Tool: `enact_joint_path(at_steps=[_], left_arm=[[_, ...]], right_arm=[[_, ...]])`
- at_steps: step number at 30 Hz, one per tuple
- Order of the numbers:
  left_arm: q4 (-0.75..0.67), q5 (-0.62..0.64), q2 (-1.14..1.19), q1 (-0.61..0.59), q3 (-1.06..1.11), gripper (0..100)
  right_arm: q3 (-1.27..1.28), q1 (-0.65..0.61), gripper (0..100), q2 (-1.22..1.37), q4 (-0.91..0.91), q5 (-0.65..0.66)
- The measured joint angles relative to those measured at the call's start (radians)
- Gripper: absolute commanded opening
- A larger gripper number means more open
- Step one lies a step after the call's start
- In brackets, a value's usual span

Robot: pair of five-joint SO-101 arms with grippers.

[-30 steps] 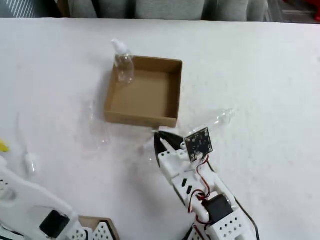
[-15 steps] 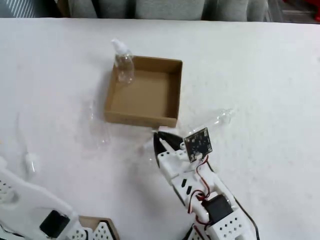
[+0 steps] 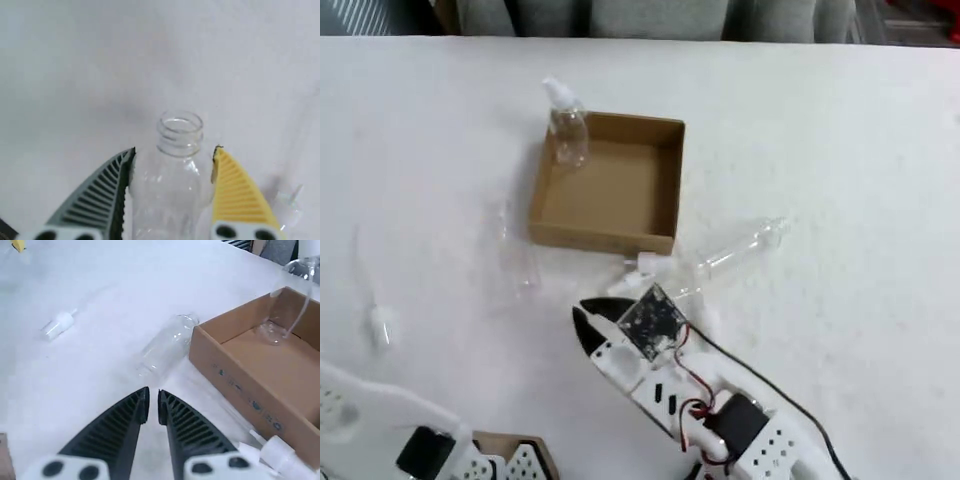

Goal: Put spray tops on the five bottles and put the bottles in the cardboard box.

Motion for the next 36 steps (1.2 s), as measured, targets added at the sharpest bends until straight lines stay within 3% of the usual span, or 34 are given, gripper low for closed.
enact_joint_path(at_steps=[10, 17, 23, 29, 36], left_arm=[[-0.074, -0.006, 0.000, -0.072, 0.000, 2], [-0.129, -0.008, -0.002, -0.080, 0.031, 2], [-0.204, -0.008, -0.002, -0.080, 0.077, 2], [-0.235, -0.008, -0.002, -0.080, 0.077, 2], [-0.242, -0.009, -0.002, -0.081, 0.077, 2]], right_arm=[[-0.437, -0.304, 1.8, 0.809, -0.244, -0.048], [-0.769, -0.381, 1.8, 1.375, -0.473, -0.092], [-1.099, -0.394, 3.9, 1.749, -0.488, -0.259], [-1.341, -0.425, 21.9, 1.978, -0.488, -0.318], [-1.571, -0.428, 19.6, 2.177, -0.413, -0.321]])
